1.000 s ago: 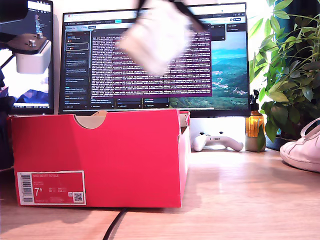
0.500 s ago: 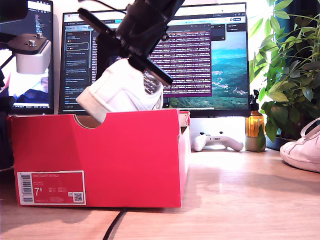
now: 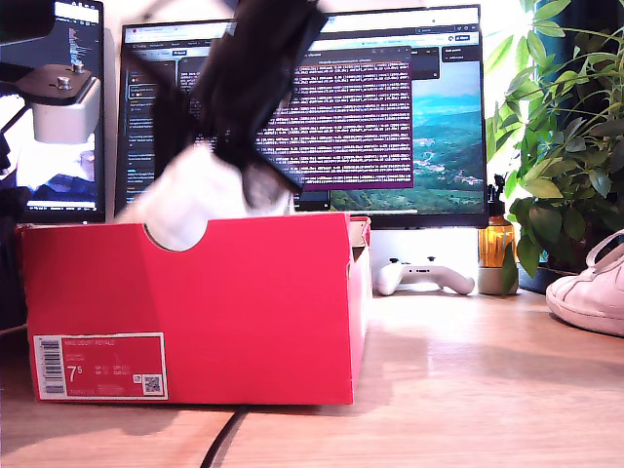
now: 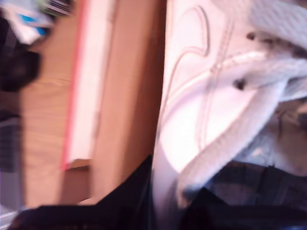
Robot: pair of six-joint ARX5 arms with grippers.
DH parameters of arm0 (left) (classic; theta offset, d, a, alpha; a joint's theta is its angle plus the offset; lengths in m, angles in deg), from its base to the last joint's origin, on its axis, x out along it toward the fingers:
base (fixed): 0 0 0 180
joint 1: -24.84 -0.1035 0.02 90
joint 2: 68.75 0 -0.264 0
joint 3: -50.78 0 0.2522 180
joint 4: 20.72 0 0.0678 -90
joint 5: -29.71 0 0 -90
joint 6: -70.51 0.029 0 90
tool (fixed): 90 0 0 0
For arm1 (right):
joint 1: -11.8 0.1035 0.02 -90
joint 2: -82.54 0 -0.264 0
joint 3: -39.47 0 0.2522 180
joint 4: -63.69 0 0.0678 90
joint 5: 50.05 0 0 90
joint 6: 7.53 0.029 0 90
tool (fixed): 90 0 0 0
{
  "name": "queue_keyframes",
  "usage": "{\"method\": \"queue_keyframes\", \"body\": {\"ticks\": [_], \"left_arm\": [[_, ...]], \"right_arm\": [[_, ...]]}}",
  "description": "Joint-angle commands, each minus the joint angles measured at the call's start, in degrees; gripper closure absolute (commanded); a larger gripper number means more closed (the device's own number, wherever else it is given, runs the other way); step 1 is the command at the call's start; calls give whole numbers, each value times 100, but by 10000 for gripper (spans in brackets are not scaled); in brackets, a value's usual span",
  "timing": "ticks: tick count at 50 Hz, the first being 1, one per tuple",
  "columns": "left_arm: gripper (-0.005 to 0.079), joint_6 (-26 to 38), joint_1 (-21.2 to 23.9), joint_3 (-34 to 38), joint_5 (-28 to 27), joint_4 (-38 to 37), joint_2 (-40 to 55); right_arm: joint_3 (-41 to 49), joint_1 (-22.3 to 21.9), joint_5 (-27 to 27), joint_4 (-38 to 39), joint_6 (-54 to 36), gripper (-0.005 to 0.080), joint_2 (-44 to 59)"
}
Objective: Pack the white shoes by picking the first shoe and placing it inside the red shoebox, left side, then picking and rotating the second shoe and placing it in the shoebox
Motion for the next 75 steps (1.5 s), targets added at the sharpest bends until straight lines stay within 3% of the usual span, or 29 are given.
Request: {"method": "queue_keyframes", "body": {"ticks": [1,12,39,46,56,69,75], "left_arm": [[761,4,0,-50,2,24,33],[761,7,0,-50,2,33,33],[761,4,0,-50,2,46,33],[761,4,0,-50,2,46,33],[761,4,0,-50,2,42,33],[761,2,0,-50,0,-24,33],[761,0,0,-50,-2,-22,33]], "right_arm": [[-129,24,136,168,7,765,0],[-129,24,533,179,61,765,103],[-129,103,511,175,87,758,369],[-129,111,461,284,85,692,369],[-129,114,216,623,72,468,369],[-144,118,221,664,-116,447,363],[-433,17,225,323,-509,447,321]]}}
